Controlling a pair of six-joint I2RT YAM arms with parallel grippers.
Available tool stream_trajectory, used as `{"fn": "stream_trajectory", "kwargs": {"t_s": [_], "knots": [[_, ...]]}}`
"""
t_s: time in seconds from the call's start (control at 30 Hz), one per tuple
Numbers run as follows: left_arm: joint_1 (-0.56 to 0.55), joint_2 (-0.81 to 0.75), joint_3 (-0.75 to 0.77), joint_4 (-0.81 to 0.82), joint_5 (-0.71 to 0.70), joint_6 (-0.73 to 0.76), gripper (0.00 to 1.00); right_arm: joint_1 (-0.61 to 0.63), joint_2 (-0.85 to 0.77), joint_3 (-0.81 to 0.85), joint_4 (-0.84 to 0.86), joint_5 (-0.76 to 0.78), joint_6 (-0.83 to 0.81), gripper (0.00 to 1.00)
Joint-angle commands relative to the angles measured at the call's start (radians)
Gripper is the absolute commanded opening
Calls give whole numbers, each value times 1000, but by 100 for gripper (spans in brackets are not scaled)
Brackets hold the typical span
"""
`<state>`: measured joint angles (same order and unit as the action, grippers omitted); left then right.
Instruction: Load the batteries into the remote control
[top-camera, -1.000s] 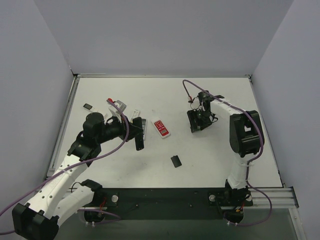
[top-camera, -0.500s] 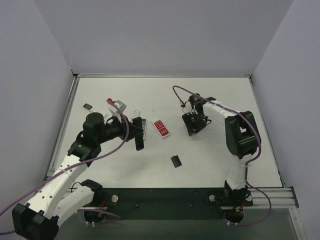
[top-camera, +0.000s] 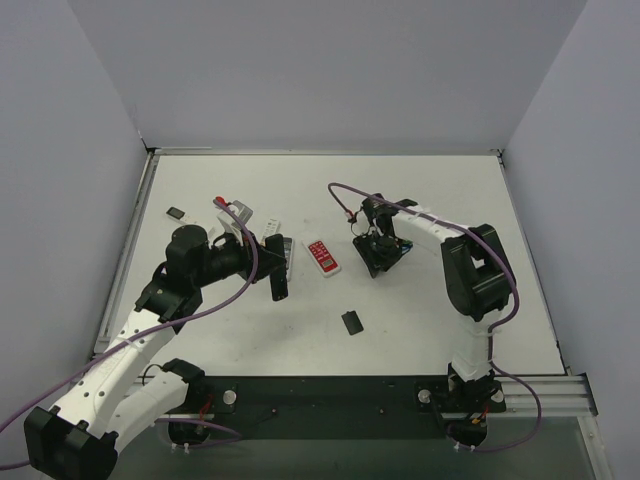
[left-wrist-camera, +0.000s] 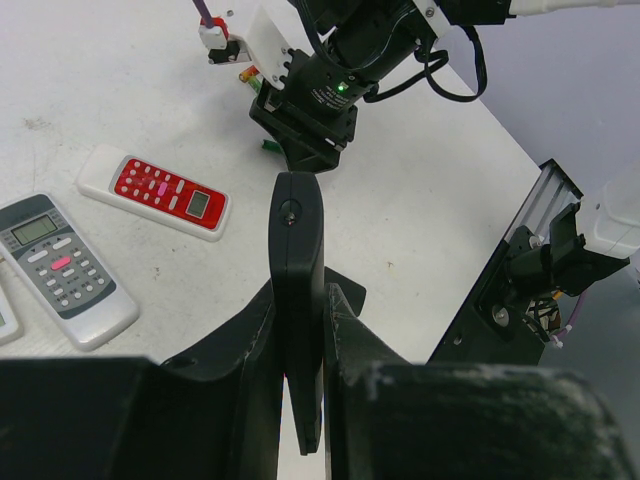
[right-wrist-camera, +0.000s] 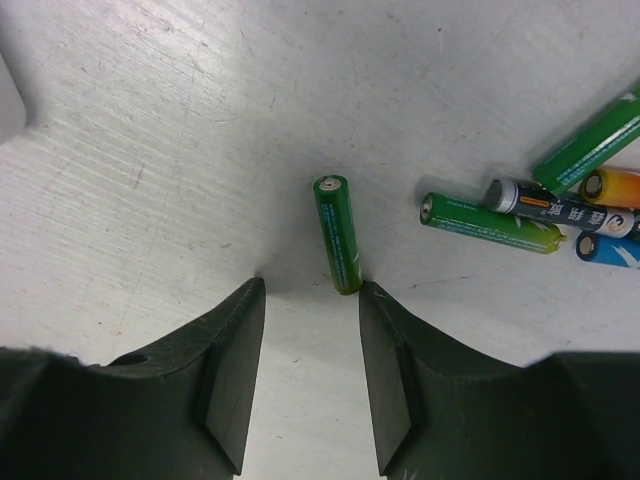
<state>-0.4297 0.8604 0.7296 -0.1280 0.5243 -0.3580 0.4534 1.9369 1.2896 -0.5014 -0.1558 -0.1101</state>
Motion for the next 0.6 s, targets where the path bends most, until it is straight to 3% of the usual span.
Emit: {"fn": "stream_trajectory", "kwargs": {"t_s": [0.0, 0.57], "knots": [[-1, -20, 7, 33, 6, 10, 0, 4, 11, 36, -58, 25, -10, 39], [3, -18, 7, 30, 0, 11, 0, 8, 105, 145, -81, 22, -34, 34]]}}
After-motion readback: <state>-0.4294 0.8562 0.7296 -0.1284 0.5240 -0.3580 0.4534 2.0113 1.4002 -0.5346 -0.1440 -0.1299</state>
